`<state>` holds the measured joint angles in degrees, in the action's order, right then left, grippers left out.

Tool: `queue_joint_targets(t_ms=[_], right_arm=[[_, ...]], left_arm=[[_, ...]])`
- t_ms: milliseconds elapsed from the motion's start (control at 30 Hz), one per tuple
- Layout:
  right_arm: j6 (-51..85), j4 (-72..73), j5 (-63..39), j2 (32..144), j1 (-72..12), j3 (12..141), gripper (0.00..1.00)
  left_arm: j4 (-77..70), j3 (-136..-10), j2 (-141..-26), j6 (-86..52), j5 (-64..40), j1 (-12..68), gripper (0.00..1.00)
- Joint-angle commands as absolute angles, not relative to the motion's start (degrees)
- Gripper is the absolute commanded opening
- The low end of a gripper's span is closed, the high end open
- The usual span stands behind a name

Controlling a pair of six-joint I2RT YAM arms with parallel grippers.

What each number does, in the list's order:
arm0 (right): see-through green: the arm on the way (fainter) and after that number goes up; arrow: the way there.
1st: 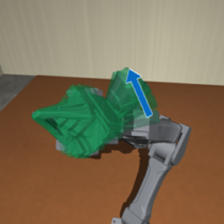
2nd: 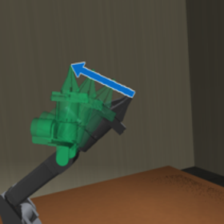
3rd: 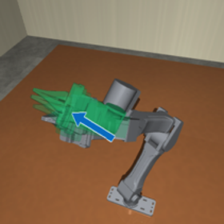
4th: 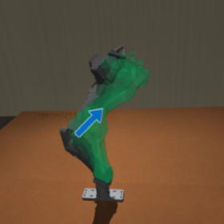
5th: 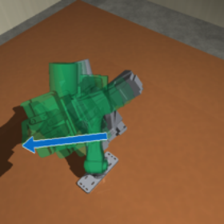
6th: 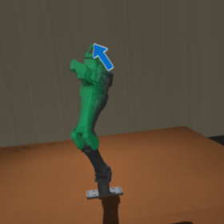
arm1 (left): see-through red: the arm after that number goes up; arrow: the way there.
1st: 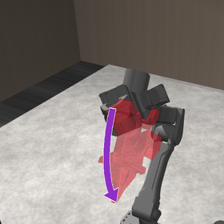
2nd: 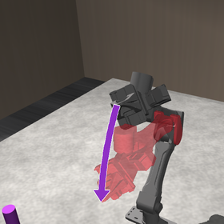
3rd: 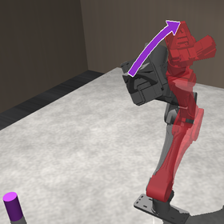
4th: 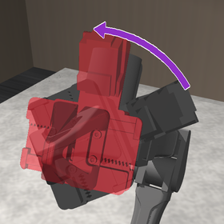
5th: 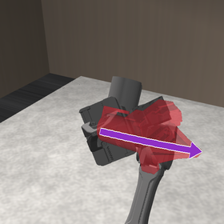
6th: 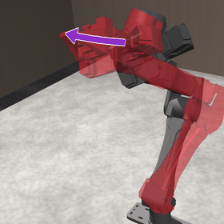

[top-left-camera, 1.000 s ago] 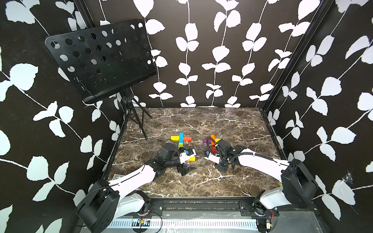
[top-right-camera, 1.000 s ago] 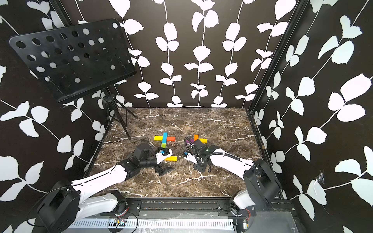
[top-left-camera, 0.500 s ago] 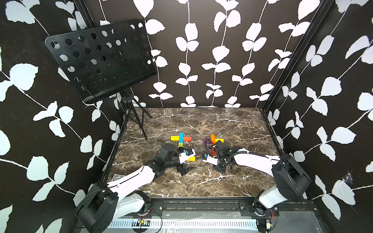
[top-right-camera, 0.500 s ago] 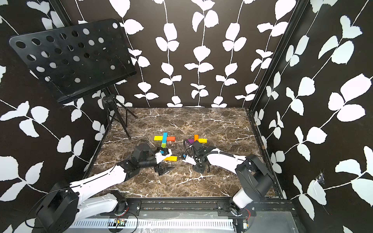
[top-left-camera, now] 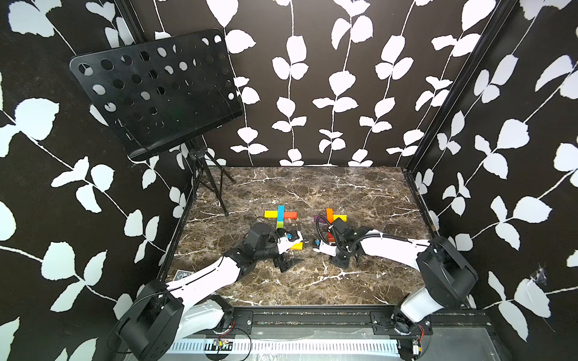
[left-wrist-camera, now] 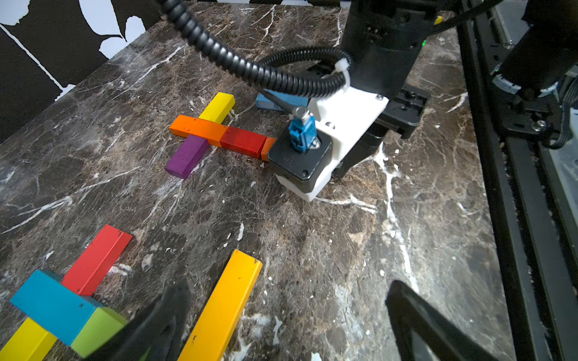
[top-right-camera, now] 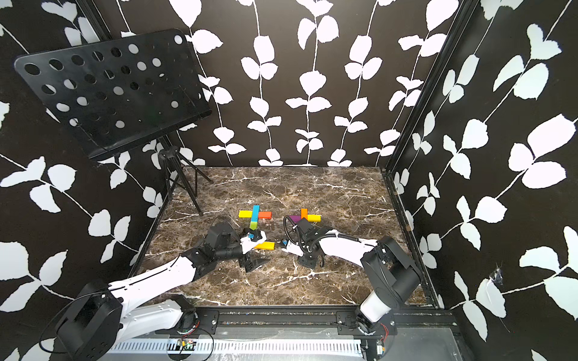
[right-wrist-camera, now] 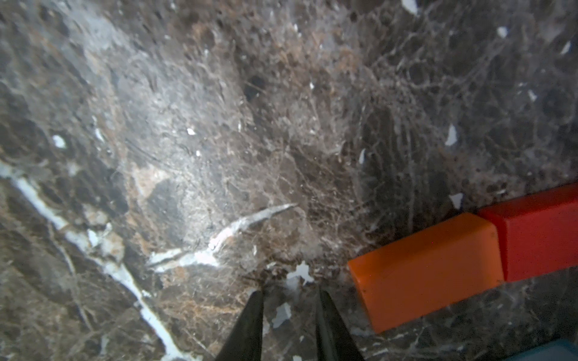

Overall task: Assemble the letter t with building blocks
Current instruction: Assemble the building block at the center of the board.

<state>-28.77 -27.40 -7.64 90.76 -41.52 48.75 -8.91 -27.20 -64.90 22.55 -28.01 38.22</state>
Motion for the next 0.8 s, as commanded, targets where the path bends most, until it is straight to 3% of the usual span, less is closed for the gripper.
queue_joint_targets(t_ms=[0,767], right_arm=[[-29.5,-27.1,-8.2,91.2,-41.3,49.3,0.32],[-29.4,-26.2,-7.2,92.1,-41.1,48.6,0.40]], left_arm=[[-8.7,-26.4,-64.4,22.9,-28.3,38.3,0.99],[-9.4,-25.7,-64.7,23.1,-28.6,38.4,0.99]])
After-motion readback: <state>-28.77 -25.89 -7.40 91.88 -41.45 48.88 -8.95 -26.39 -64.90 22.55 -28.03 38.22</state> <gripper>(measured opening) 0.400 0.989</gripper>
